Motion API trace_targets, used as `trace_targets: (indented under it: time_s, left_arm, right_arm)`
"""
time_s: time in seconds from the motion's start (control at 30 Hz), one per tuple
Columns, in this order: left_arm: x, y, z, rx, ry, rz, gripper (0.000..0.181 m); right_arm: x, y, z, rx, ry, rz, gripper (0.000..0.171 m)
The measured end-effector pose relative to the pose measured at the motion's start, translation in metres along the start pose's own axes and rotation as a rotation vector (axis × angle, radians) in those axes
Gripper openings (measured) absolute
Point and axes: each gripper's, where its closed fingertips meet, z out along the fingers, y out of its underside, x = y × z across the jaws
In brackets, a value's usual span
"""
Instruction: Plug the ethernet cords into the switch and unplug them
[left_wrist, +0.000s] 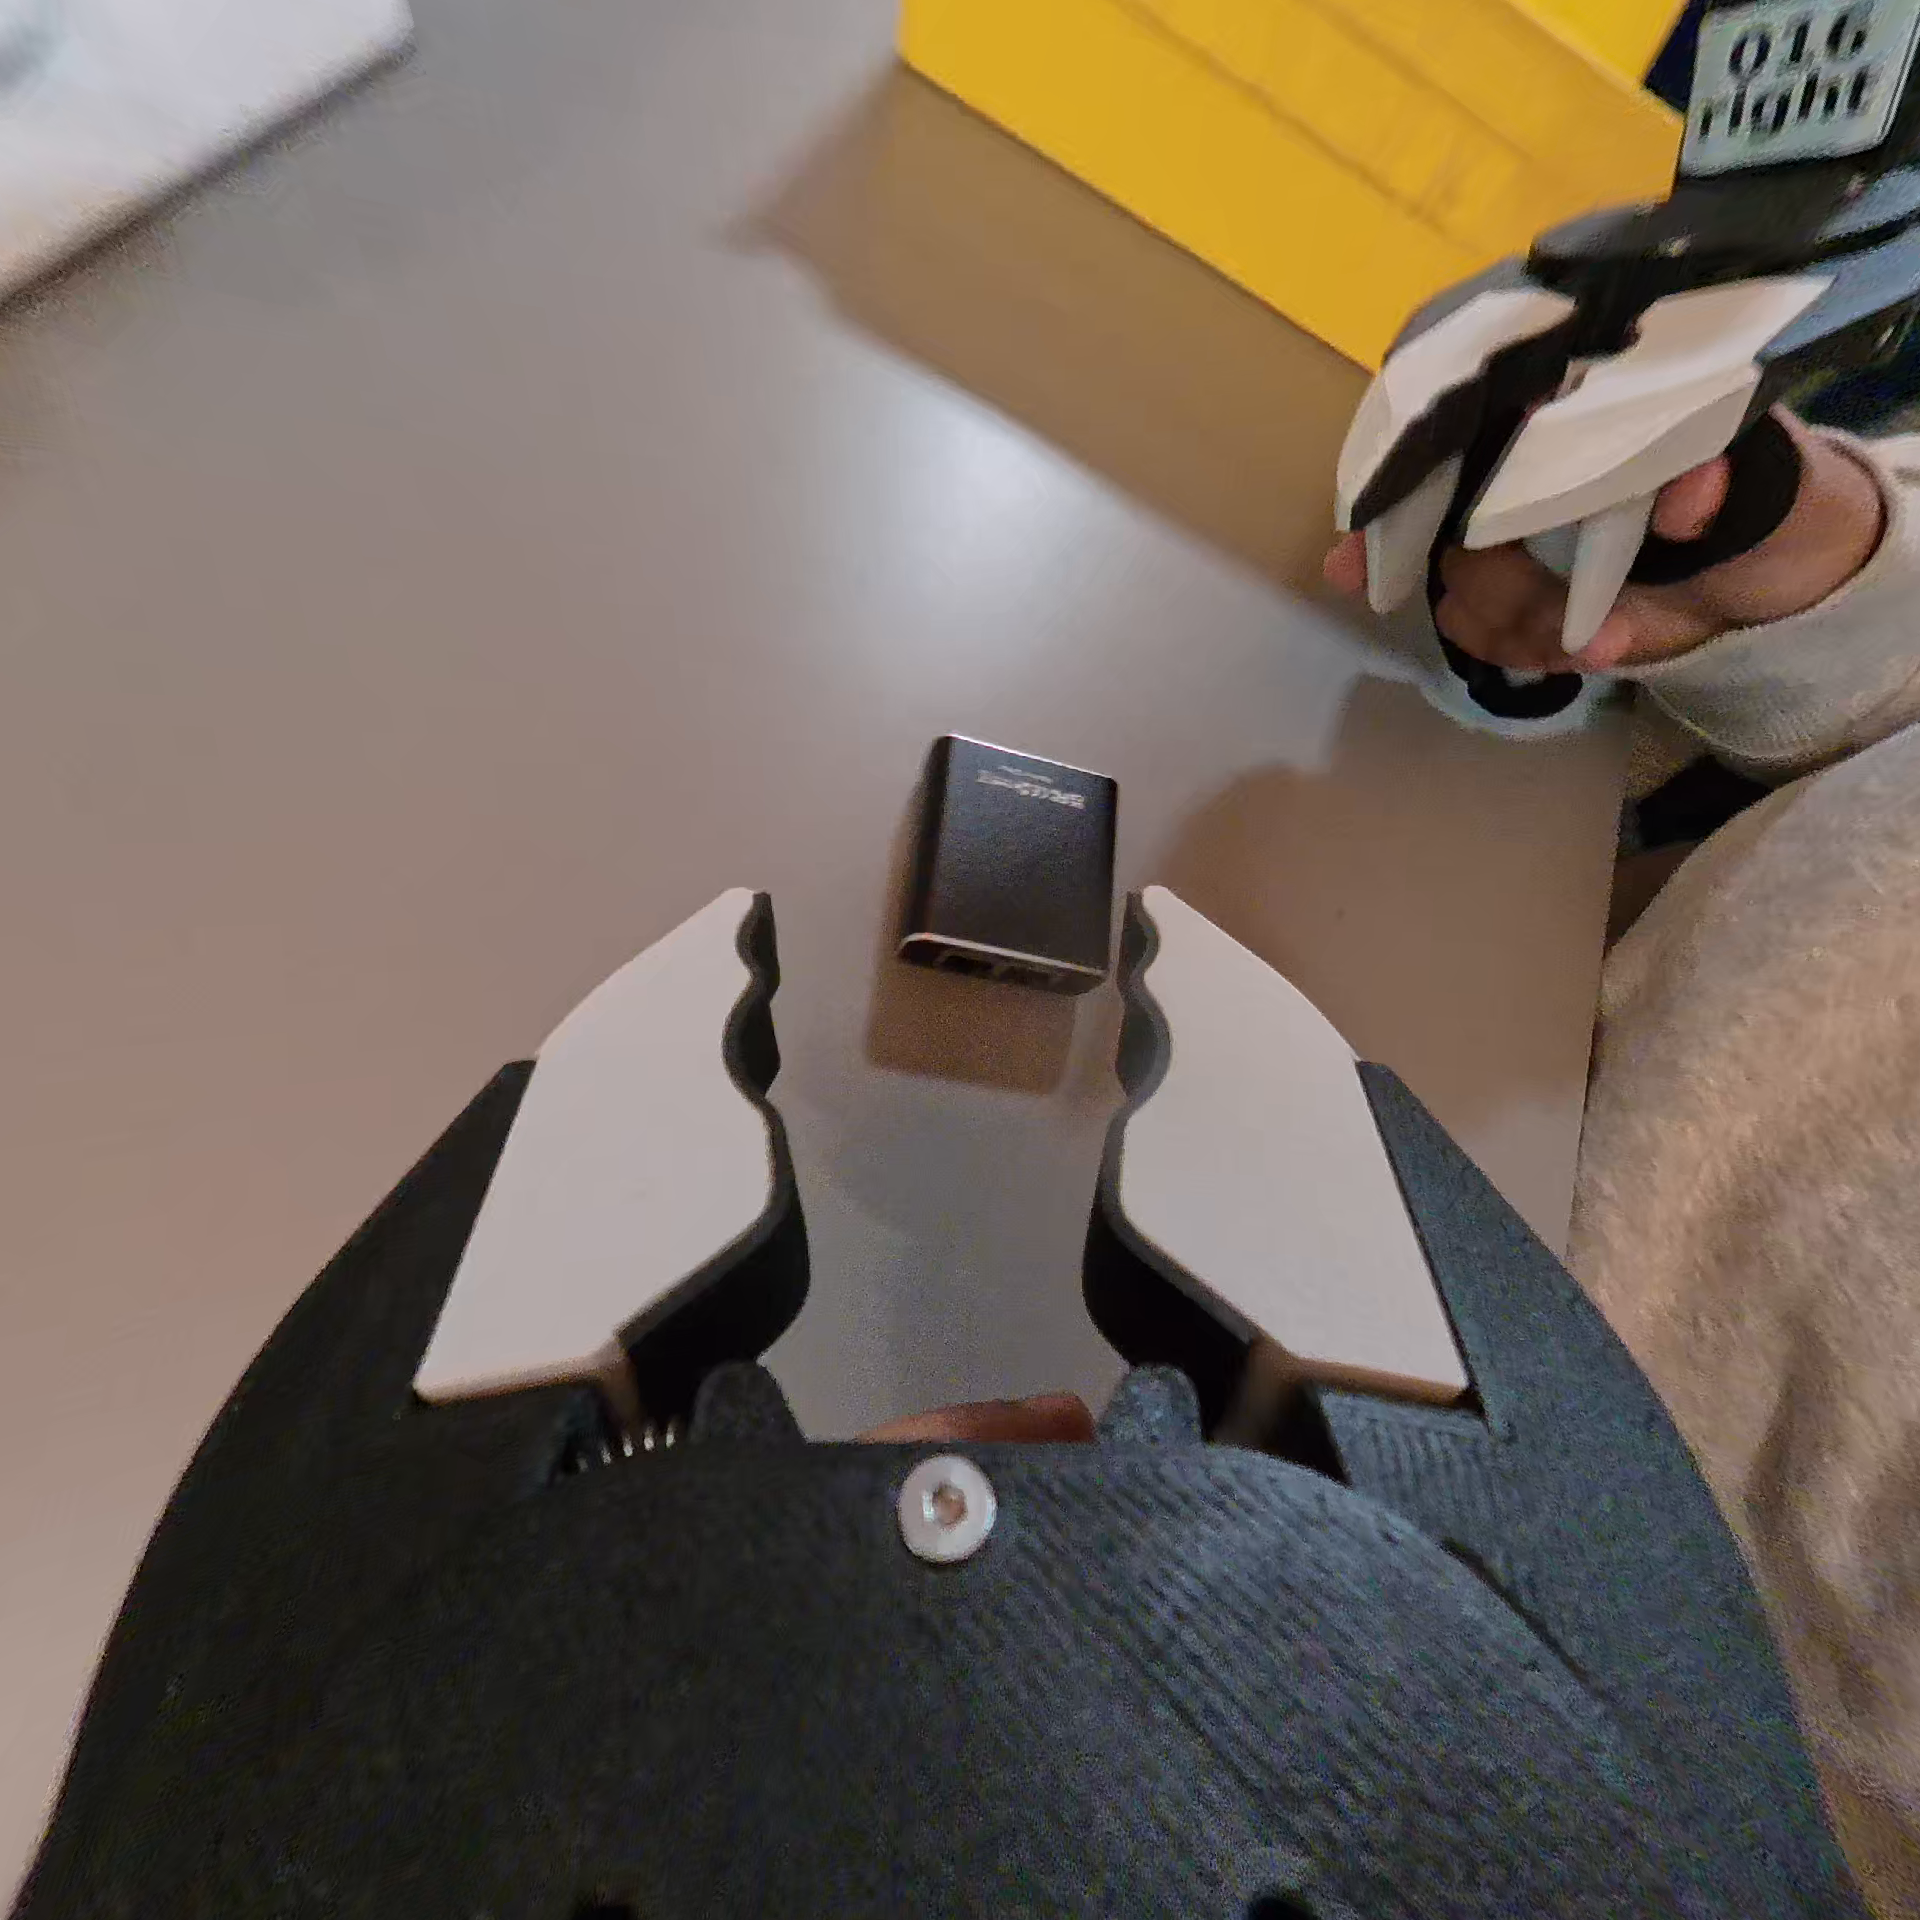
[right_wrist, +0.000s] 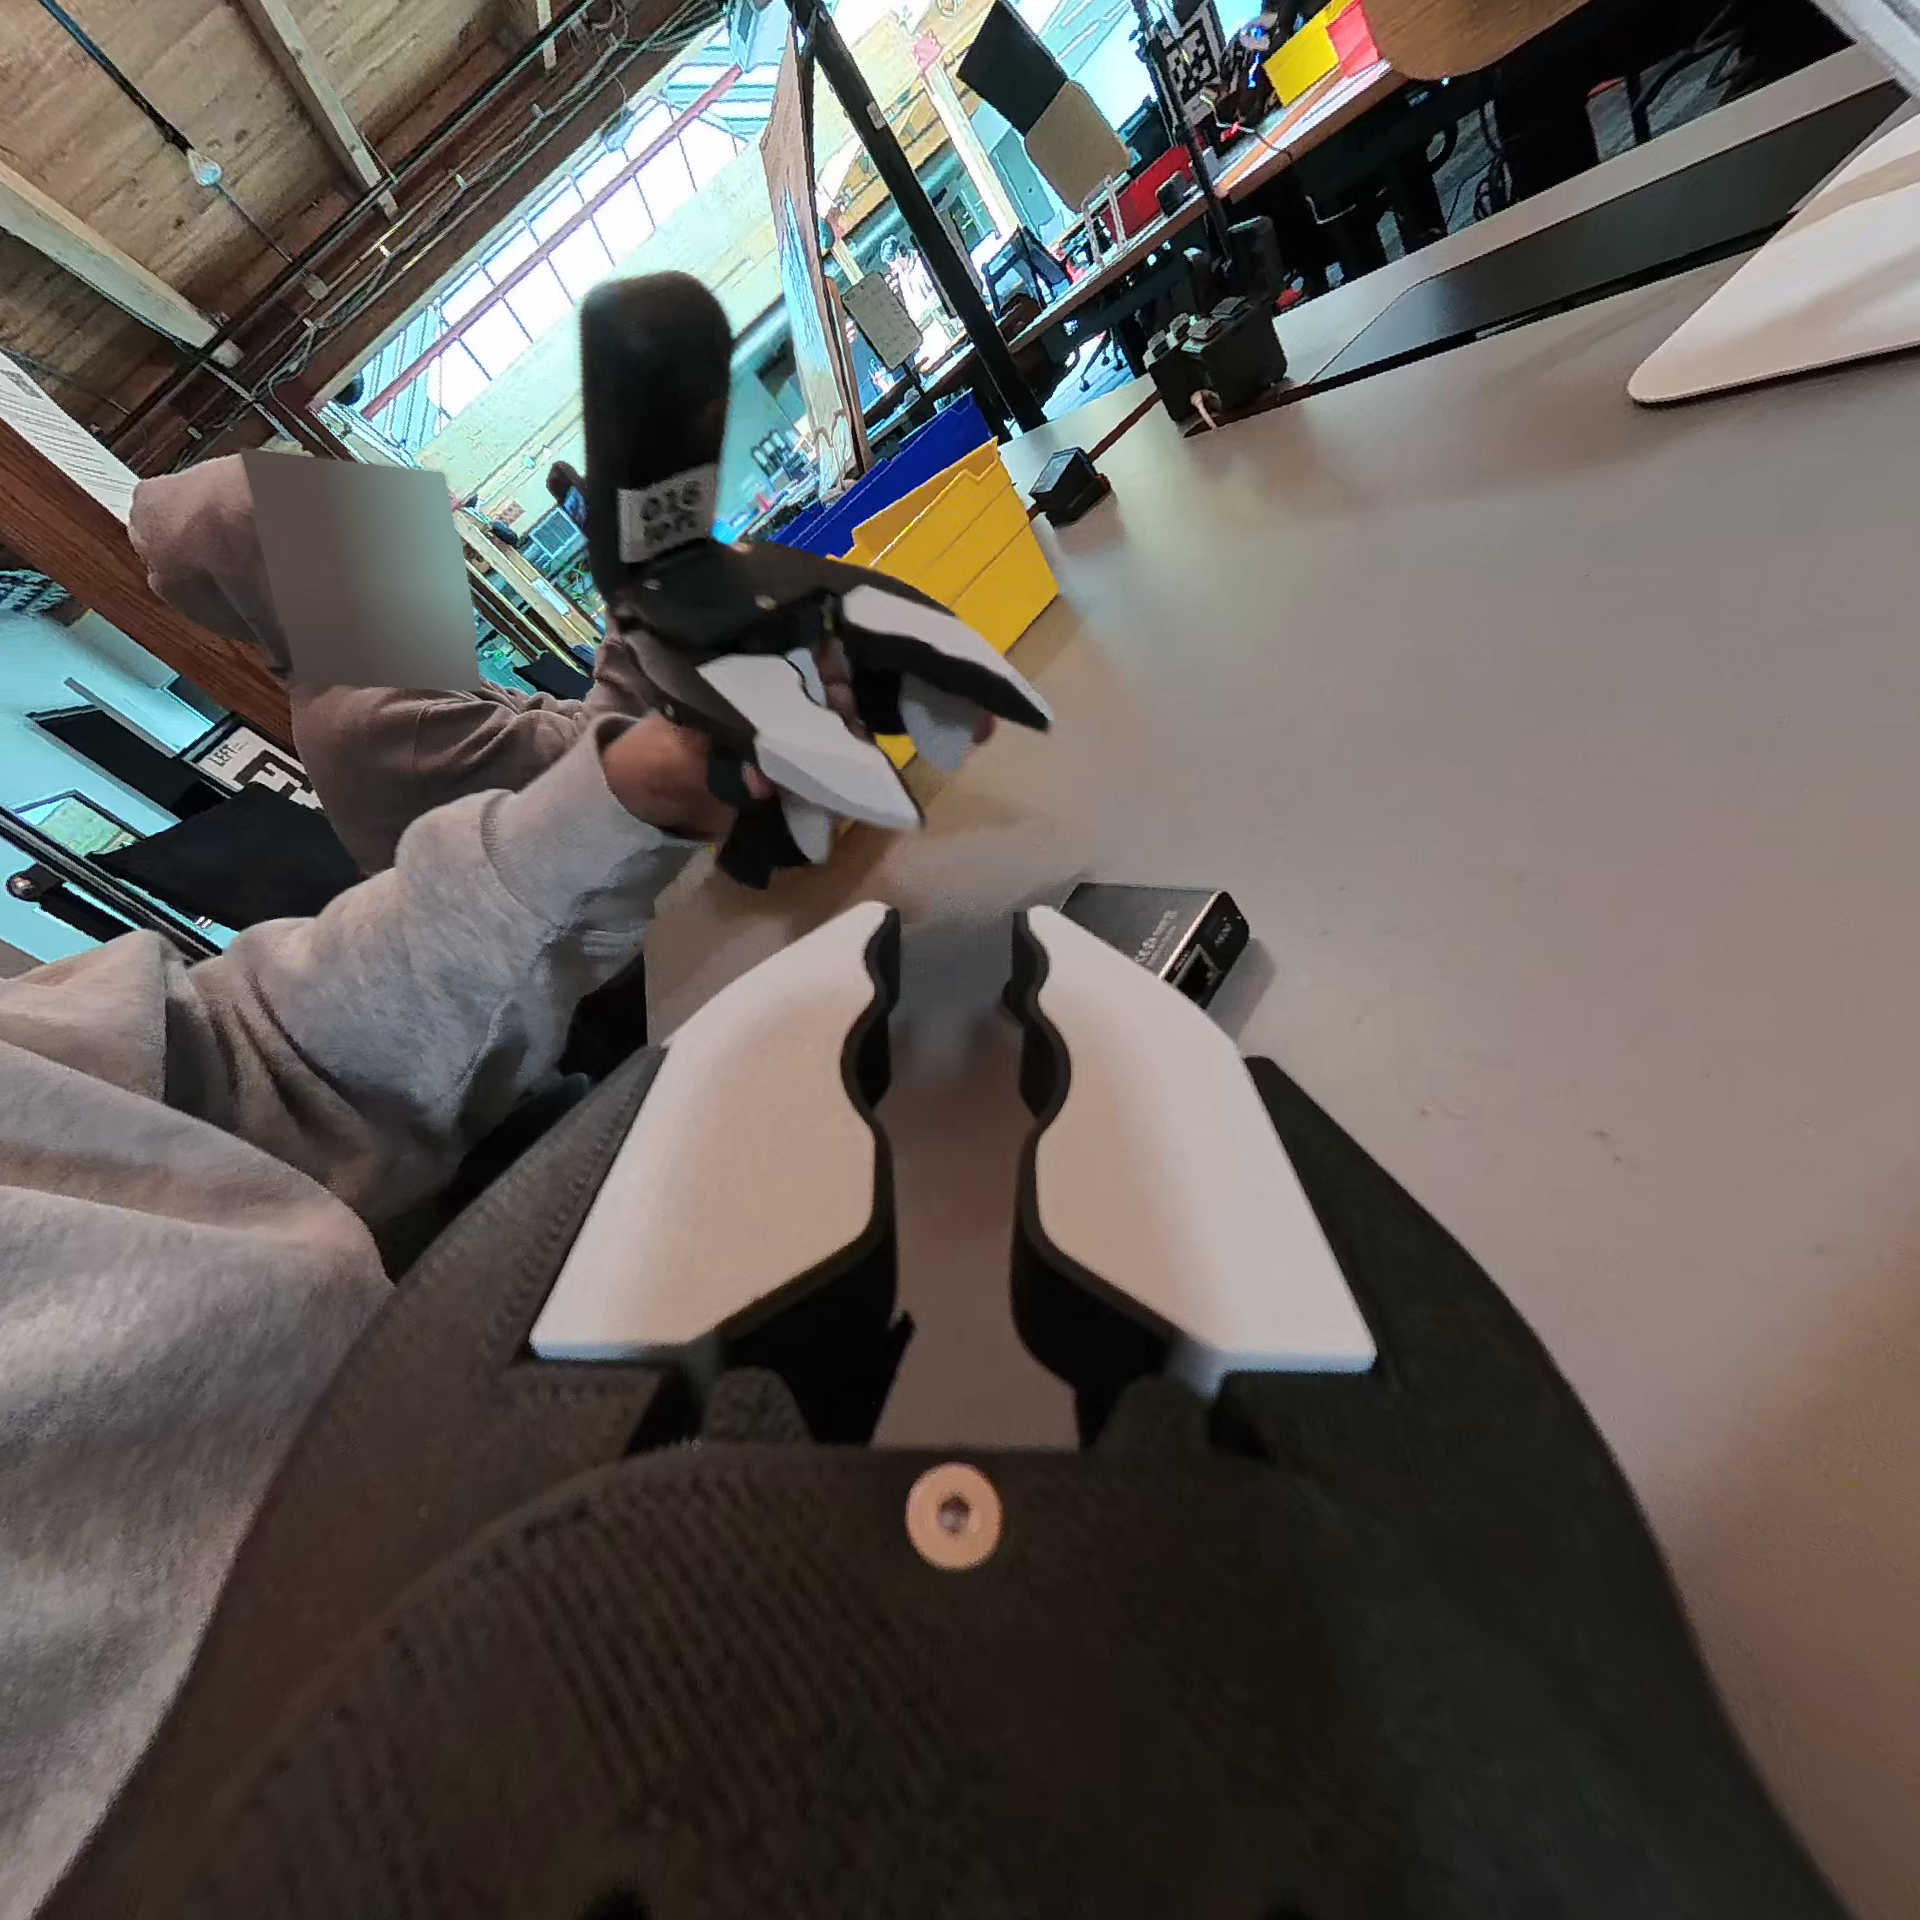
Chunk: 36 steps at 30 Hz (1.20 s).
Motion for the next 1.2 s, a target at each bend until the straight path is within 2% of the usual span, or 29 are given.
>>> trace_targets:
  time_s: [0.1,0.23,0.37,0.47,0.53,0.63,0.77,0.87,1.0,1.07,1.2]
  left_arm:
    - [-0.024,-0.01,-0.053,0.058,-0.172,0.008,0.062]
    - [-0.073,-0.007,-0.151,0.077,-0.489,-0.018,0.059]
    - [-0.129,0.027,-0.265,-0.007,-0.923,-0.105,0.056]
    - [-0.146,0.061,-0.312,-0.101,-1.067,-0.123,0.054]
    - [-0.155,0.089,-0.323,-0.209,-1.109,-0.124,0.055]
    - [-0.162,0.127,-0.311,-0.358,-1.071,-0.11,0.054]
    - [-0.172,0.148,-0.294,-0.453,-1.073,-0.056,0.044]
    - [-0.174,0.139,-0.294,-0.442,-1.101,-0.004,0.018]
    - [-0.159,0.122,-0.305,-0.408,-1.094,0.028,0.013]
    - [-0.152,0.11,-0.321,-0.378,-1.142,0.057,0.011]
    - [-0.129,0.074,-0.356,-0.174,-1.193,0.059,0.007]
  right_arm:
    - [0.001,-0.001,-0.001,0.006,-0.001,0.01,0.02]
    - [0.001,0.0,0.0,0.004,-0.013,0.03,0.021]
    - [-0.001,0.002,0.001,-0.003,-0.011,0.019,0.021]
    - [0.0,0.002,0.002,-0.006,-0.007,0.015,0.021]
    - [0.0,0.003,0.003,-0.01,-0.004,0.014,0.021]
    - [0.001,0.004,0.003,-0.015,0.006,0.005,0.021]
    - [0.004,0.005,0.003,-0.02,0.024,-0.014,0.02]
    - [0.006,0.004,0.002,-0.019,0.041,-0.023,0.02]
    - [0.01,0.002,-0.001,-0.007,0.055,-0.02,0.02]
    - [0.011,0.003,-0.001,-0.007,0.053,-0.011,0.02]
    - [0.009,0.006,0.003,-0.017,0.039,0.003,0.02]
